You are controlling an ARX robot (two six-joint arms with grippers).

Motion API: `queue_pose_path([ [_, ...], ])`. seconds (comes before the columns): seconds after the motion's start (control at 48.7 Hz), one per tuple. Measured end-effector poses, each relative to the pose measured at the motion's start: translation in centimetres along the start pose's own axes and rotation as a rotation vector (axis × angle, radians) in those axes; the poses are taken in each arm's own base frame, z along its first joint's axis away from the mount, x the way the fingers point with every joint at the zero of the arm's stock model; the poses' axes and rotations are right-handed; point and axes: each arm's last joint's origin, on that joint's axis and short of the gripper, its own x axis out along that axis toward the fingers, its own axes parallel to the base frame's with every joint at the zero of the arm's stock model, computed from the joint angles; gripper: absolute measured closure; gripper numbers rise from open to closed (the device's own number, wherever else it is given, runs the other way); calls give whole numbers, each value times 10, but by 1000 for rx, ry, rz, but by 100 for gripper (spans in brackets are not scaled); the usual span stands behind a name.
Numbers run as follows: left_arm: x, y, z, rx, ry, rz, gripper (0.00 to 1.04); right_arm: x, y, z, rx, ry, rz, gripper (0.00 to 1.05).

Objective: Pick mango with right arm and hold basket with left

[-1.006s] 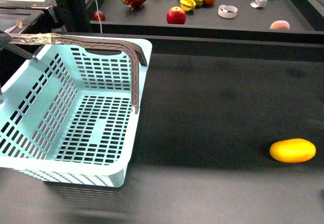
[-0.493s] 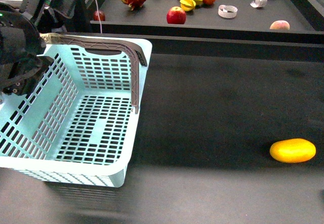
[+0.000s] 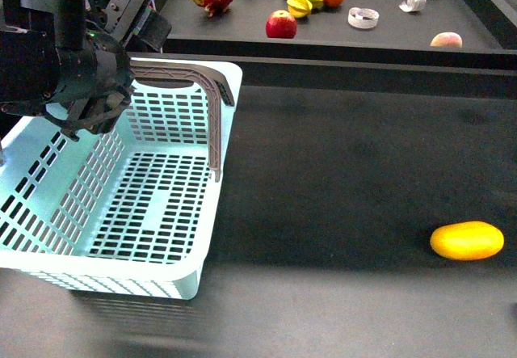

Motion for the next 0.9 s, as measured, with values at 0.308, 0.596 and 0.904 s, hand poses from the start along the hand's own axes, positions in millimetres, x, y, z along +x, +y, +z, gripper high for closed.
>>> queue_pose_path([
  [0.308, 3, -8, -3, -39, 11, 53, 80, 0, 0, 0, 0, 0, 0, 8],
  [0.596, -27, -4, 1, 39, 32, 25, 95, 0, 0, 0, 0, 0, 0, 8],
  [0.904, -107, -20, 11, 234, 92, -243, 95, 0, 0, 0, 0, 0, 0, 8],
])
